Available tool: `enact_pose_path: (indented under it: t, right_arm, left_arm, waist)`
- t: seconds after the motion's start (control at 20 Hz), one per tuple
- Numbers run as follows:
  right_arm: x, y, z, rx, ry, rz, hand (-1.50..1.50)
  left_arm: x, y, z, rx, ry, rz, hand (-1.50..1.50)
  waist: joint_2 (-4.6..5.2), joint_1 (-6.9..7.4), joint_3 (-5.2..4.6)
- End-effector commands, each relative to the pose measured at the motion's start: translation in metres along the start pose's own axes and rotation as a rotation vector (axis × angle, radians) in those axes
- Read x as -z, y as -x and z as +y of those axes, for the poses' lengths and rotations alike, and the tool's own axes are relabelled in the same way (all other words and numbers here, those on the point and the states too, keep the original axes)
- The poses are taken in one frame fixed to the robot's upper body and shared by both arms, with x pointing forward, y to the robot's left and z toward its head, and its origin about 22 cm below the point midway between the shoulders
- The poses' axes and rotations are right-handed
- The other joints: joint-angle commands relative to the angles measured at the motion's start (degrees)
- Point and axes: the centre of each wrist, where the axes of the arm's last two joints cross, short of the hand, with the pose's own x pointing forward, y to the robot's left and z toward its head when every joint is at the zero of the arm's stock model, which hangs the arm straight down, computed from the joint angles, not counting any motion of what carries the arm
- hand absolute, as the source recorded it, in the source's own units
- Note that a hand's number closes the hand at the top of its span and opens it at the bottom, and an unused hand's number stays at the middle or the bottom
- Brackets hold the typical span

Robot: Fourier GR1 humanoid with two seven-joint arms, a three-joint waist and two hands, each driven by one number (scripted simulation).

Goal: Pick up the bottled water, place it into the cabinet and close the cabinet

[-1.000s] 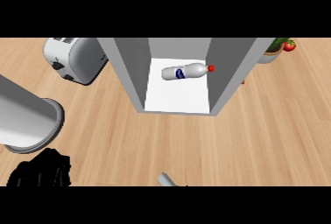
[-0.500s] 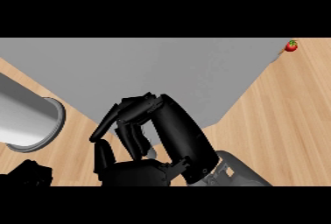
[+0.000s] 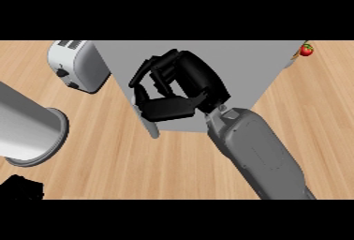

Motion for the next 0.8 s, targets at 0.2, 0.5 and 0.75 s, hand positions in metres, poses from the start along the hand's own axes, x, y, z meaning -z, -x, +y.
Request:
enact_pose_path:
  t: [0.2,0.5,0.75]
  right_arm:
    - [0.016,0.016,-0.073,-0.010,0.106,0.062,1.50]
    - [0.005,0.032,-0.093,-0.020,0.119,0.044,1.50]
    - [0.009,0.031,-0.092,-0.027,0.100,0.048,1.50]
  left_arm:
    - [-0.002,0.007,-0.002,-0.019,0.020,0.001,1.50]
    - [0.010,0.003,0.004,0.001,0.043,-0.003,1.50]
    - [0.016,0.004,0.003,-0.007,0.032,-0.004,1.50]
  waist:
    - [1.83,0.30,-0.02]
    - [2.50,0.47,-0.01]
    - [2.49,0.72,-0.05]
